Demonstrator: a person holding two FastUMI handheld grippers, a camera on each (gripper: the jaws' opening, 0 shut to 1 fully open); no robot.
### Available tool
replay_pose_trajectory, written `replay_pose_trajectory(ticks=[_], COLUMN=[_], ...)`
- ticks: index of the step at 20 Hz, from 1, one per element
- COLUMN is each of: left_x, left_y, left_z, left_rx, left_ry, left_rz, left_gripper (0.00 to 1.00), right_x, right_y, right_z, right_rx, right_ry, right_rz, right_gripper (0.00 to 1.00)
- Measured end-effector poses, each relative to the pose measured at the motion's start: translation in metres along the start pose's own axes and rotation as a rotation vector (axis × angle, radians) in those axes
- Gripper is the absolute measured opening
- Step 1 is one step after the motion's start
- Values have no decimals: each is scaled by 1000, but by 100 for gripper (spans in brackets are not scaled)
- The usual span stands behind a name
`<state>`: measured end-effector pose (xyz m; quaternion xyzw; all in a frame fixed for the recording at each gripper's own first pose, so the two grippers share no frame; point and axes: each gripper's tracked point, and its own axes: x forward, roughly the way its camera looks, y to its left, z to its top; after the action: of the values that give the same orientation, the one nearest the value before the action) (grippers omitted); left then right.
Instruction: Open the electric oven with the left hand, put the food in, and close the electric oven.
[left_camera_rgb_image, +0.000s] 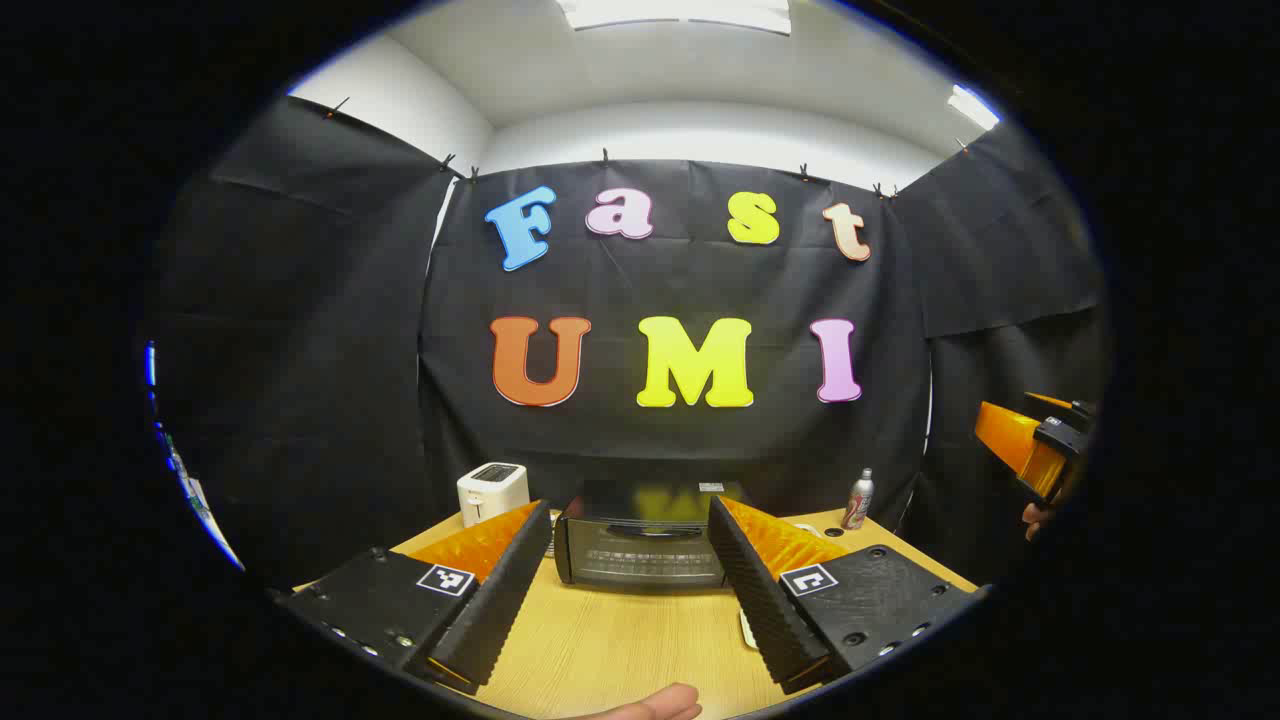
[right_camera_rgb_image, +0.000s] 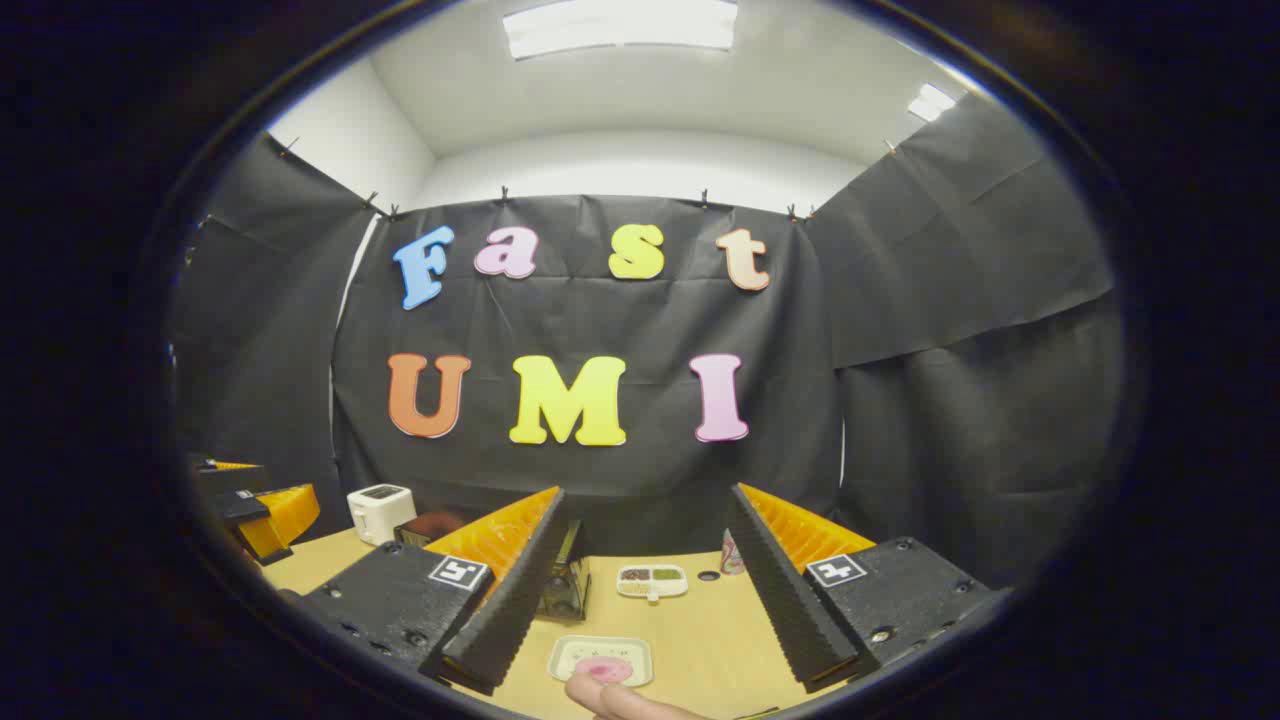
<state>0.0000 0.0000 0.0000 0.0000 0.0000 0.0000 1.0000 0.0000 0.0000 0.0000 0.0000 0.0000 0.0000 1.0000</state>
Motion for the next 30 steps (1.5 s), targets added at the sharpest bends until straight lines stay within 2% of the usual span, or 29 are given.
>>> replay_pose_trajectory(ticks=[1,2,4,5,7,8,12,13,14,15,16,17,18,19,20,21,22,26,30], left_x=[-2,-2,-2,0,1,2,6,9,13,18,26,33,42,51,63,73,85,138,187], left_y=[1,1,4,7,8,10,15,17,18,21,22,23,23,20,17,14,13,-5,-18], left_z=[0,0,2,2,3,5,3,5,6,5,1,-2,-6,-10,-15,-20,-26,-61,-103], left_rx=[-3,-4,-6,-5,-1,-1,-5,-3,3,11,19,22,20,13,1,-10,-14,-42,-33], left_ry=[1,1,-3,-4,-5,-4,-3,-8,-12,-12,-6,0,4,11,21,32,44,130,219], left_rz=[-5,-6,-2,1,4,9,19,22,28,35,40,42,34,22,5,-9,-17,-80,-99], left_gripper=[95,95,95,95,95,95,95,95,95,95,95,95,95,95,95,95,95,95,95], right_x=[-2,-3,-5,-6,-7,-7,-9,-8,-7,-6,-5,-4,-3,-2,0,2,4,14,22], right_y=[1,2,0,-1,-3,-3,-6,-6,-8,-8,-8,-8,-10,-11,-12,-14,-17,-31,-50], right_z=[2,3,6,7,9,7,6,5,4,4,1,-1,-3,-4,-6,-7,-8,-20,-34], right_rx=[-3,-4,-6,-7,-5,-2,-2,-5,-7,-10,-14,-18,-20,-22,-23,-22,-19,-11,-18], right_ry=[-3,-8,-16,-21,-29,-30,-38,-41,-44,-48,-50,-54,-55,-58,-61,-64,-69,-68,-63], right_rz=[3,5,5,6,3,6,7,5,1,-1,-1,-4,-8,-11,-13,-16,-19,-31,-56], right_gripper=[96,100,96,100,100,96,96,100,100,96,100,100,96,96,100,96,96,96,96])
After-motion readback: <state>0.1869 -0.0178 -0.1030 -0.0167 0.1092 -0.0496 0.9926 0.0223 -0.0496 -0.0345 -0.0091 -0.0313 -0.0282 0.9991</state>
